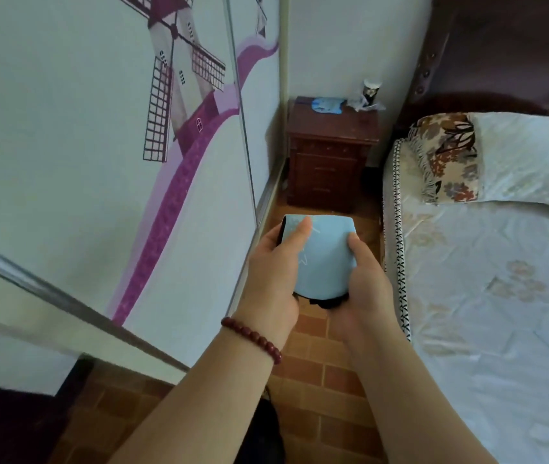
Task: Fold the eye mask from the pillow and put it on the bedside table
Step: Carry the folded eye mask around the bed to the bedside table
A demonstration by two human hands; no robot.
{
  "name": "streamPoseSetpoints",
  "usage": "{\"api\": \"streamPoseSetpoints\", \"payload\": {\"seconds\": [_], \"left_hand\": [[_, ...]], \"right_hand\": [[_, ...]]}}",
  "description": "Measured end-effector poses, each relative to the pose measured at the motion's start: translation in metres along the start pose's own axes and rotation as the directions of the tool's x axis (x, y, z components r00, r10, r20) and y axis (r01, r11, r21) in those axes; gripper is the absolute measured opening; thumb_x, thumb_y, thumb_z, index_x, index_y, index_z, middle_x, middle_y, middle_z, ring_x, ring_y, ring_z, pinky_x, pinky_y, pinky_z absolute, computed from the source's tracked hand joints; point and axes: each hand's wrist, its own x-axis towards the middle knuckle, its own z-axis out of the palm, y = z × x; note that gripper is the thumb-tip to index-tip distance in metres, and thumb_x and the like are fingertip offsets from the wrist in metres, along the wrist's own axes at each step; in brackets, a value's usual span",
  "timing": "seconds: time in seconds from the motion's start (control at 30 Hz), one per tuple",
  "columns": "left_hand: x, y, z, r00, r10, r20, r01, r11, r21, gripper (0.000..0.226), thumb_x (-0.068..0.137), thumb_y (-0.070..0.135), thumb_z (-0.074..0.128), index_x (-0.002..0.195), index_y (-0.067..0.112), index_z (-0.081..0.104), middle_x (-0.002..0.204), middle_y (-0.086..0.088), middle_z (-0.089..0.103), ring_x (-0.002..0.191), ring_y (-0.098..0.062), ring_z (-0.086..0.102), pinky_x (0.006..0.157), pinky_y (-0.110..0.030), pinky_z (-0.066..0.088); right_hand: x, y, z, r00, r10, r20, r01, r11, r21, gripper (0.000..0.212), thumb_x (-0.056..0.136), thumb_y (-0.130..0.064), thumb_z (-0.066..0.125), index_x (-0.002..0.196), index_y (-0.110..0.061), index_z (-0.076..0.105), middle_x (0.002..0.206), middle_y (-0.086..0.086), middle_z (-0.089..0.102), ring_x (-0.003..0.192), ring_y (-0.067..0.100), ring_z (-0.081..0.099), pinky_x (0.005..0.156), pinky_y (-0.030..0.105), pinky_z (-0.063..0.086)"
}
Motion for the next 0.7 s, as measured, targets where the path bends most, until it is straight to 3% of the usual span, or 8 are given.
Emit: {"api": "streamPoseSetpoints", "payload": {"seconds": [0.1, 0.2, 0.3, 0.47, 0.53, 0.6, 0.7], "left_hand": [[0.052, 0.014, 0.027, 1.0, -0.021, 0.019, 0.021, 1.0, 0.022, 0.016, 0.079, 0.033, 0.07, 0.09, 0.021, 0.068, 0.079, 0.0, 0.072, 0.07, -0.018, 0.067, 0.054, -0.028, 0.056], [0.105, 0.034, 0.057, 0.997, -0.054, 0.058, 0.053, 0.998, 0.023, 0.018, 0.08, 0.031, 0.069, 0.093, 0.018, 0.066, 0.085, -0.003, 0.071, 0.074, -0.02, 0.066, 0.059, -0.03, 0.056], [0.15, 0.054, 0.086, 0.992, -0.072, 0.107, 0.068, 0.997, 0.046, 0.013, 0.082, 0.031, 0.067, 0.086, 0.02, 0.065, 0.078, -0.001, 0.069, 0.067, -0.018, 0.065, 0.056, -0.028, 0.055], [0.212, 0.078, 0.131, 0.976, -0.105, 0.189, 0.097, 0.994, 0.048, 0.011, 0.084, 0.032, 0.064, 0.085, 0.021, 0.061, 0.085, -0.004, 0.067, 0.075, -0.021, 0.064, 0.079, -0.042, 0.055], [0.237, 0.081, 0.151, 0.971, -0.119, 0.206, 0.11, 0.992, 0.053, 0.011, 0.085, 0.033, 0.063, 0.085, 0.023, 0.06, 0.085, -0.004, 0.066, 0.075, -0.02, 0.064, 0.079, -0.041, 0.055], [0.264, 0.085, 0.172, 0.968, -0.138, 0.212, 0.128, 0.99, 0.061, 0.013, 0.084, 0.034, 0.064, 0.087, 0.022, 0.061, 0.085, -0.004, 0.067, 0.075, -0.02, 0.064, 0.078, -0.041, 0.056], [0.309, 0.091, 0.208, 0.968, -0.143, 0.205, 0.133, 0.989, 0.062, 0.018, 0.083, 0.036, 0.065, 0.091, 0.02, 0.064, 0.089, -0.005, 0.069, 0.078, -0.022, 0.065, 0.079, -0.041, 0.055]], "right_hand": [[0.048, -0.029, 0.018, 1.0, -0.018, -0.007, 0.018, 1.0, 0.026, 0.04, 0.083, -0.047, 0.057, 0.112, -0.019, 0.061, 0.104, 0.012, 0.07, 0.084, 0.03, 0.068, 0.047, 0.029, 0.052], [0.093, -0.06, 0.038, 0.999, -0.05, -0.018, 0.051, 0.997, 0.058, 0.041, 0.083, -0.046, 0.056, 0.112, -0.018, 0.061, 0.103, 0.011, 0.07, 0.08, 0.029, 0.069, 0.048, 0.029, 0.051], [0.129, -0.093, 0.058, 0.995, -0.092, -0.041, 0.096, 0.989, 0.111, 0.037, 0.084, -0.044, 0.058, 0.111, -0.018, 0.062, 0.098, 0.01, 0.071, 0.079, 0.028, 0.07, 0.05, 0.03, 0.052], [0.177, -0.142, 0.077, 0.986, -0.16, -0.045, 0.165, 0.972, 0.166, 0.035, 0.085, -0.038, 0.059, 0.113, -0.017, 0.061, 0.1, 0.01, 0.072, 0.079, 0.026, 0.071, 0.055, 0.032, 0.055], [0.2, -0.16, 0.08, 0.985, -0.169, -0.03, 0.172, 0.972, 0.161, 0.04, 0.084, -0.037, 0.059, 0.119, -0.015, 0.058, 0.109, 0.014, 0.069, 0.09, 0.03, 0.069, 0.065, 0.036, 0.054], [0.226, -0.18, 0.083, 0.984, -0.172, -0.056, 0.178, 0.971, 0.159, 0.042, 0.084, -0.035, 0.06, 0.12, -0.015, 0.057, 0.111, 0.014, 0.067, 0.096, 0.032, 0.067, 0.063, 0.035, 0.056], [0.274, -0.215, 0.088, 0.98, -0.182, -0.078, 0.192, 0.968, 0.163, 0.033, 0.084, -0.033, 0.061, 0.112, -0.016, 0.061, 0.1, 0.01, 0.071, 0.084, 0.028, 0.071, 0.057, 0.033, 0.056]]}}
